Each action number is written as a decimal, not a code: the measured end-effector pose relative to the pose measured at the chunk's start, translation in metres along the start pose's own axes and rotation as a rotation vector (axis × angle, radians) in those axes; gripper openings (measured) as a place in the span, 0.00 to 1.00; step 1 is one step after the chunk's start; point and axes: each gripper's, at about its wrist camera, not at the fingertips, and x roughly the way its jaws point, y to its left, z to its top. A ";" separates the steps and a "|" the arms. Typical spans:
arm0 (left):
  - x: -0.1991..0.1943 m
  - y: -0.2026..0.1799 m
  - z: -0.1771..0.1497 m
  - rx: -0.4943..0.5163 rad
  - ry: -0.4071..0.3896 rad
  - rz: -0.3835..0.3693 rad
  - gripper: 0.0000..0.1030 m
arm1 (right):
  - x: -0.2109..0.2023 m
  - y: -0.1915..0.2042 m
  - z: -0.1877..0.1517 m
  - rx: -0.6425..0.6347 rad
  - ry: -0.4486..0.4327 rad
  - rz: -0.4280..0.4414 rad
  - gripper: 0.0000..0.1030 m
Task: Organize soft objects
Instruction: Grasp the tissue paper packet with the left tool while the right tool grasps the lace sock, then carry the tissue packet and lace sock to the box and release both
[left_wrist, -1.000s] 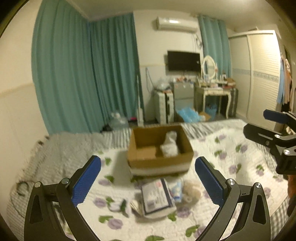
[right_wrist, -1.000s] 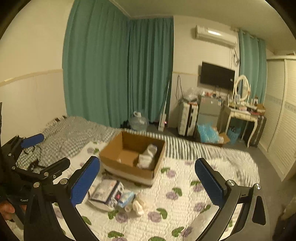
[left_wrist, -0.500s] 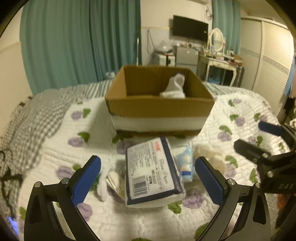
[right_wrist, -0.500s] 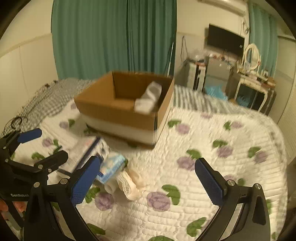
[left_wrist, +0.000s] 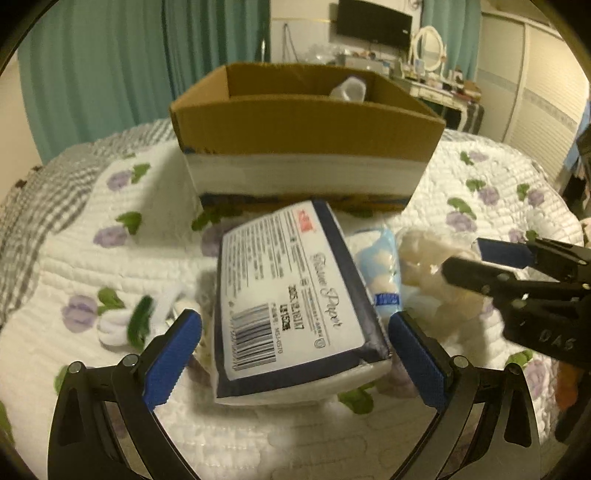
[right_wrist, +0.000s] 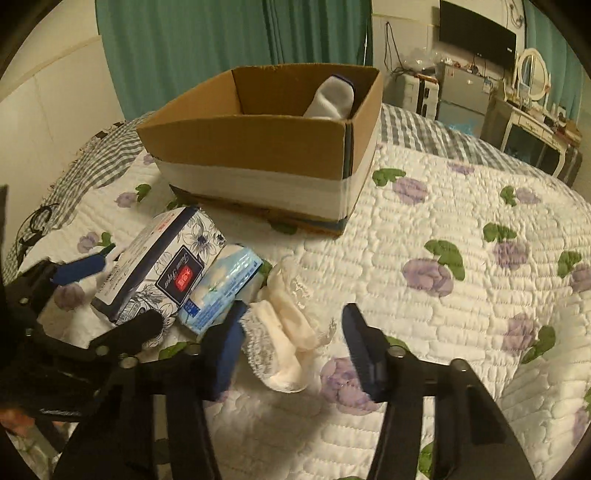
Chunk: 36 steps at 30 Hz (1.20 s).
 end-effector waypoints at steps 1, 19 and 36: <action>0.002 0.001 -0.001 -0.002 0.002 0.000 0.99 | -0.001 -0.001 -0.001 0.003 -0.002 0.006 0.32; -0.012 0.010 -0.010 -0.030 -0.017 -0.076 0.79 | -0.038 -0.013 -0.018 0.074 -0.083 0.044 0.10; -0.105 0.000 -0.017 0.010 -0.122 -0.060 0.77 | -0.123 0.031 -0.027 -0.013 -0.196 0.021 0.10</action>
